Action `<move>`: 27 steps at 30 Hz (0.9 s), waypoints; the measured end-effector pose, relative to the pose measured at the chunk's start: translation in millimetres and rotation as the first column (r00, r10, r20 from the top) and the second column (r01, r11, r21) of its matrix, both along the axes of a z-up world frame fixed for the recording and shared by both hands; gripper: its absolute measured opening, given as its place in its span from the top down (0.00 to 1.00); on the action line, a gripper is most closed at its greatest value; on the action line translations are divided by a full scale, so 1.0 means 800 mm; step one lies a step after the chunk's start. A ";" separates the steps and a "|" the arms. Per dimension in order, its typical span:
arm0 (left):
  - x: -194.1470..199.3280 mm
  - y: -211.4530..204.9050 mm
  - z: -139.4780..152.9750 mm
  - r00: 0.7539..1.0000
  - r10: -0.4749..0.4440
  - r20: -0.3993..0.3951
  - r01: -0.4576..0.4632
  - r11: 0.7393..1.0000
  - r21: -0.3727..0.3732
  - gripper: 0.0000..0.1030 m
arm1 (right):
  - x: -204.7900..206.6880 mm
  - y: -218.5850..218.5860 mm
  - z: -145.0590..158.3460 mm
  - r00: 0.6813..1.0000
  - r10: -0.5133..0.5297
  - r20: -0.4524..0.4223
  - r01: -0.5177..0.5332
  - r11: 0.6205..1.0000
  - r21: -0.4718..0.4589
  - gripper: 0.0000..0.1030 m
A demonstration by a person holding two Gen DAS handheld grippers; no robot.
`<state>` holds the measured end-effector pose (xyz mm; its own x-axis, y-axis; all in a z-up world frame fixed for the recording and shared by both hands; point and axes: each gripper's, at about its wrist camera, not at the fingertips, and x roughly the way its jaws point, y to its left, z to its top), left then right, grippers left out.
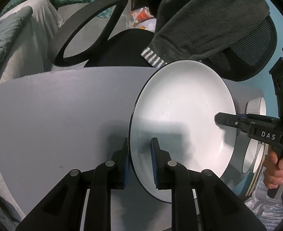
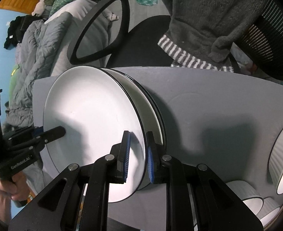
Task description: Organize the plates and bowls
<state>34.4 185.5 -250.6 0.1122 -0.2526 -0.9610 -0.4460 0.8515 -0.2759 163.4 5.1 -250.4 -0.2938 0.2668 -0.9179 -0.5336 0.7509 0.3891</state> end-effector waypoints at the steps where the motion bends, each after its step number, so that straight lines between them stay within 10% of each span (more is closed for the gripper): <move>1: 0.001 -0.001 -0.001 1.000 -0.004 -0.004 0.004 1.000 0.006 0.82 | 0.000 0.000 -0.002 1.000 0.000 -0.002 0.000 1.000 -0.006 0.84; 27: 0.018 -0.011 -0.002 0.998 -0.033 -0.049 0.037 0.996 0.082 0.63 | -0.004 0.030 0.002 0.998 0.061 0.002 -0.059 0.967 -0.246 0.74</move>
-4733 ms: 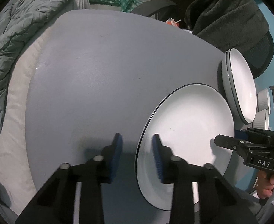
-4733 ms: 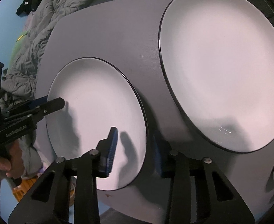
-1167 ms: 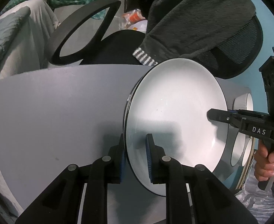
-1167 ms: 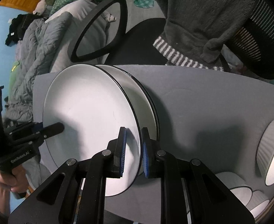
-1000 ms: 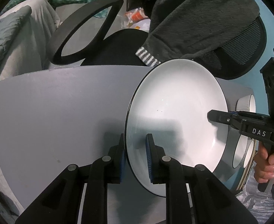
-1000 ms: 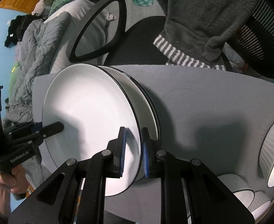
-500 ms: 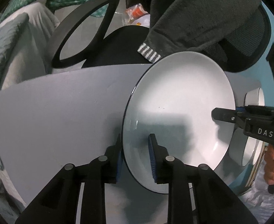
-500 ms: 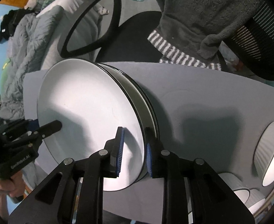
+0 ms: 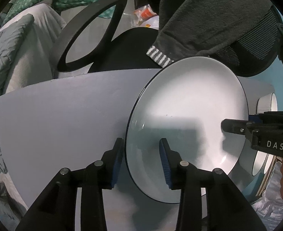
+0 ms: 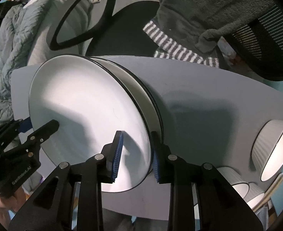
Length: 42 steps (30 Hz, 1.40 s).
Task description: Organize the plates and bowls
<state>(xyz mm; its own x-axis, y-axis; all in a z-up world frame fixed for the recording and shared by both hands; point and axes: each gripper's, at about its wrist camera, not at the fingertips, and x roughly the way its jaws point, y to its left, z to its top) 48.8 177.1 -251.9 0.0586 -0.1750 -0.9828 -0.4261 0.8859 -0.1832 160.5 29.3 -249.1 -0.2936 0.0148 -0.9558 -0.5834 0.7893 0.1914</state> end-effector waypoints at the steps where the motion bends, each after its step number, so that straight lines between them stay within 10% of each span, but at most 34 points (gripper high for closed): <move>1: 0.000 -0.001 0.001 1.000 0.002 0.001 -0.002 1.000 -0.004 0.63 | -0.001 0.001 0.001 1.000 0.002 0.002 -0.002 1.000 -0.006 0.74; 31: 0.004 -0.026 0.014 0.999 -0.039 -0.032 0.041 0.998 0.046 0.52 | -0.001 -0.012 0.026 0.992 -0.097 0.082 0.100 0.995 -0.031 0.65; 42: -0.008 -0.036 0.040 0.998 -0.058 -0.020 0.061 0.978 0.198 0.42 | -0.005 -0.033 0.065 0.971 -0.068 0.231 0.070 0.998 -0.003 0.54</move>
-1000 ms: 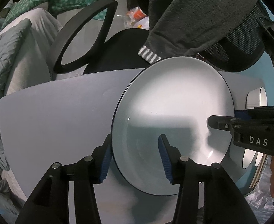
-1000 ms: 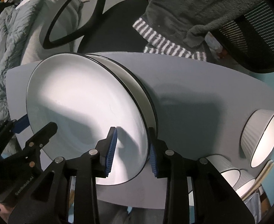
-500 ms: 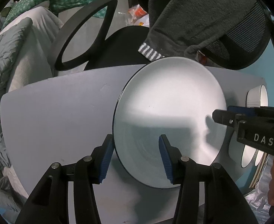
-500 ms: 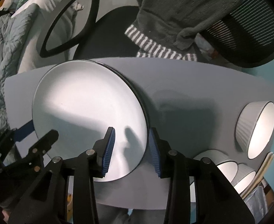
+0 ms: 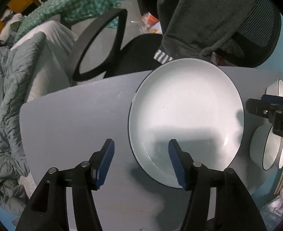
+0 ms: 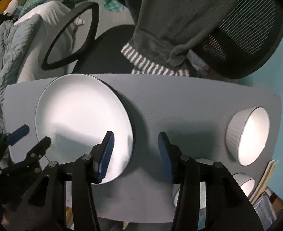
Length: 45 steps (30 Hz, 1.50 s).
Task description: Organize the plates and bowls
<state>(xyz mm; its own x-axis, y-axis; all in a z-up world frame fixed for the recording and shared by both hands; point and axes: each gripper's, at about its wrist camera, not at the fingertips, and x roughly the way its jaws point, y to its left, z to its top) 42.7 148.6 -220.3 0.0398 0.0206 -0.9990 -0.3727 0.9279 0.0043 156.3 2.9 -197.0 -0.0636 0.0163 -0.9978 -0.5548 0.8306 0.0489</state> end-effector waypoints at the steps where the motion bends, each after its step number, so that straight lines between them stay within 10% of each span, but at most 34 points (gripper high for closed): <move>1: -0.003 0.000 0.005 1.000 0.004 0.007 -0.004 1.000 0.006 0.42 | -0.001 -0.003 0.007 1.000 0.006 0.019 -0.006 1.000 0.004 0.54; 28: -0.086 -0.047 0.187 0.946 0.017 0.322 -0.030 0.999 0.035 0.25 | -0.081 -0.066 0.175 0.943 0.028 0.333 -0.084 0.984 0.155 0.42; 45: -0.118 -0.088 0.269 0.860 -0.043 0.508 0.033 0.999 0.027 0.24 | -0.116 -0.133 0.240 0.895 -0.091 0.437 0.002 0.980 0.199 0.40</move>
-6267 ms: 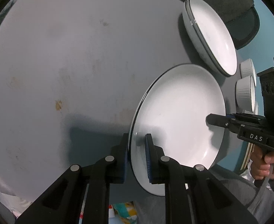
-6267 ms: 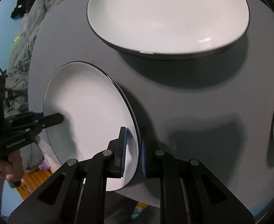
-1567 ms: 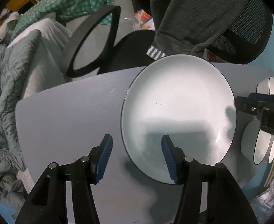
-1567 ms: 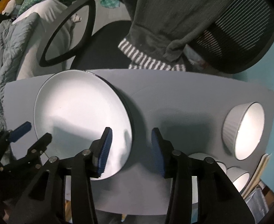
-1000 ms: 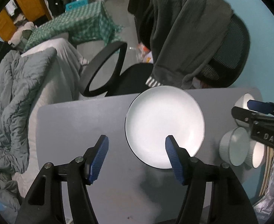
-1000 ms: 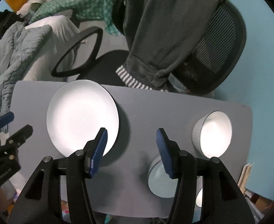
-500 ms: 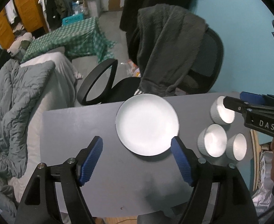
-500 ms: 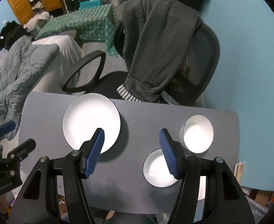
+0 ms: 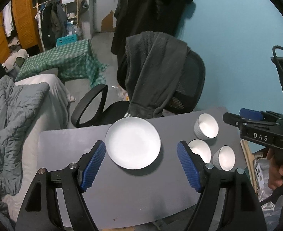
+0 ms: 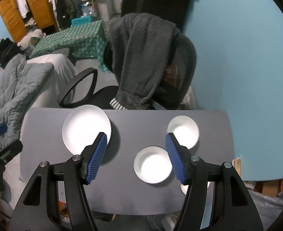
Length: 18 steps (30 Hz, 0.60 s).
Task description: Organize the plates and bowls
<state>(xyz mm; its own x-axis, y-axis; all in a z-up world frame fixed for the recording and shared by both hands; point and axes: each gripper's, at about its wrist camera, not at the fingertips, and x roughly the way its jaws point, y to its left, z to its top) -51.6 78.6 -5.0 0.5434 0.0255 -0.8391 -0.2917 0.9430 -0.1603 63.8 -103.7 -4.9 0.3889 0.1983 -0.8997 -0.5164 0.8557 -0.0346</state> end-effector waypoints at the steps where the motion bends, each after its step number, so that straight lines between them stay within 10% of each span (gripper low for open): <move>1: 0.001 -0.004 0.001 1.000 -0.016 0.006 0.016 1.000 -0.001 0.24 | -0.002 -0.004 0.003 1.000 -0.008 0.006 0.008 1.000 -0.002 0.40; 18: 0.016 -0.058 0.030 0.976 -0.189 0.112 0.189 0.982 0.012 0.17 | -0.024 -0.069 0.039 0.987 -0.160 0.026 0.159 0.987 0.037 0.39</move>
<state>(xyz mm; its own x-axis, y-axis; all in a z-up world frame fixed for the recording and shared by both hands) -39.2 32.0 19.3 0.6289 -0.0855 -0.7728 -0.0886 0.9796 -0.1805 44.7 -158.8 26.2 0.4440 0.1626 -0.8811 -0.3721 0.9281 -0.0162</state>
